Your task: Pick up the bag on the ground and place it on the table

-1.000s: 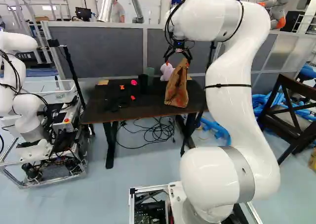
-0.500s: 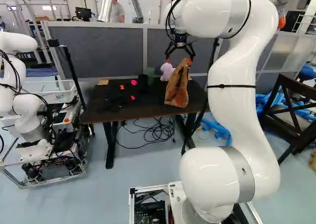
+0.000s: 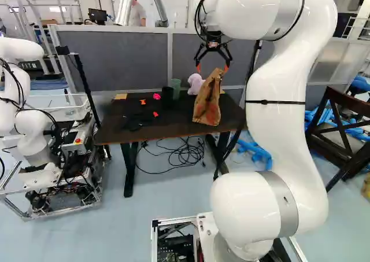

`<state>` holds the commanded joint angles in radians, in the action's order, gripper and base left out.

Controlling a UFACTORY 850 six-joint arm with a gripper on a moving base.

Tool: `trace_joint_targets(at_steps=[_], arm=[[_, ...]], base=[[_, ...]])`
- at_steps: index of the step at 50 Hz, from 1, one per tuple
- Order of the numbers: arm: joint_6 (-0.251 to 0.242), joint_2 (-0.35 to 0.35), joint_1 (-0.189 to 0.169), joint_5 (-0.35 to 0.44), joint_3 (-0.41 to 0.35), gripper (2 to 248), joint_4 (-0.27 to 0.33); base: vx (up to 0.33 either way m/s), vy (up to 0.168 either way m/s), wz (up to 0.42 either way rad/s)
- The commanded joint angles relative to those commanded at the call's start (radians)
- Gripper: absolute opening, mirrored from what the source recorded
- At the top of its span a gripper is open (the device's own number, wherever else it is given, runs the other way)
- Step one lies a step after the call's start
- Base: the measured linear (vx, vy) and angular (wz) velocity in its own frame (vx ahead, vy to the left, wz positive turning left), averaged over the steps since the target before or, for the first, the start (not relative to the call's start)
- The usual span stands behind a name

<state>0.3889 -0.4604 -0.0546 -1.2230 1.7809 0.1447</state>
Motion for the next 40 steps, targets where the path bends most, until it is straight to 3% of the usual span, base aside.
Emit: trace_joint_targets(at_steps=[14, 40], arm=[[0.000, 0.047, 0.013, -0.052, -0.017, 247, 0.000], [0.000, 0.092, 0.020, -0.058, -0.020, 247, 0.000]], base=[[0.000, 0.000, 0.000], [0.000, 0.000, 0.000]])
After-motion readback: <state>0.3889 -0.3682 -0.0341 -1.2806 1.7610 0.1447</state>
